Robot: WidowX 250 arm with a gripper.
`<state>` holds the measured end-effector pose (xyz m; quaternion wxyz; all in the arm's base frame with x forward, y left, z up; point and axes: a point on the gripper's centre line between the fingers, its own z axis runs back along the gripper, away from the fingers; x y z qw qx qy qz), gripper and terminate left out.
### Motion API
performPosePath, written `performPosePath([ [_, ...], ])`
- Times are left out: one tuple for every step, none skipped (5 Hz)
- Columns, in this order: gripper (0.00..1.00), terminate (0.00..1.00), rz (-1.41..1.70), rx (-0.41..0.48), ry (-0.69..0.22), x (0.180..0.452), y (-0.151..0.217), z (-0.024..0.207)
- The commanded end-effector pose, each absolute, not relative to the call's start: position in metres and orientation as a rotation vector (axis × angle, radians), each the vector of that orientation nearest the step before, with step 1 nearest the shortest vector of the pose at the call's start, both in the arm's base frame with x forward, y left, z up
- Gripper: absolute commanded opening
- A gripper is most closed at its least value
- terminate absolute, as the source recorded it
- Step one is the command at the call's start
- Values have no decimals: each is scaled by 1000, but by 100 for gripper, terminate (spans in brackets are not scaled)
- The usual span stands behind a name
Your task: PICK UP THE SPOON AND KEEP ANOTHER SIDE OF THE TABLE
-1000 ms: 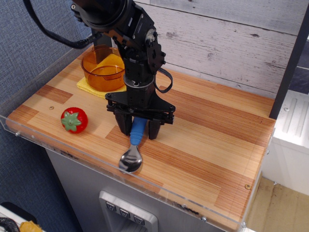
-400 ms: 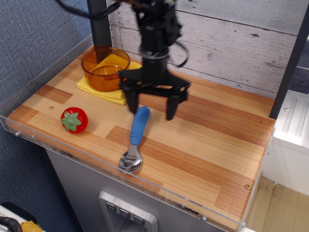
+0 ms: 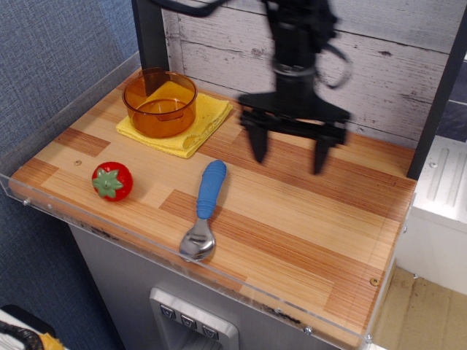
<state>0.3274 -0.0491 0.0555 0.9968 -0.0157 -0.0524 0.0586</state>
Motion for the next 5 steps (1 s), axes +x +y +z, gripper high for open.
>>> performPosePath([
  [100,0,37,-60,-174,339,-87,86],
  [100,0,32,-80,-168,332,-89,100],
  [100,0,32,-80,-168,332,-89,100],
  [100,0,32,-80,-168,332,-89,100],
  [100,100,32,-80,-168,332,-89,100],
])
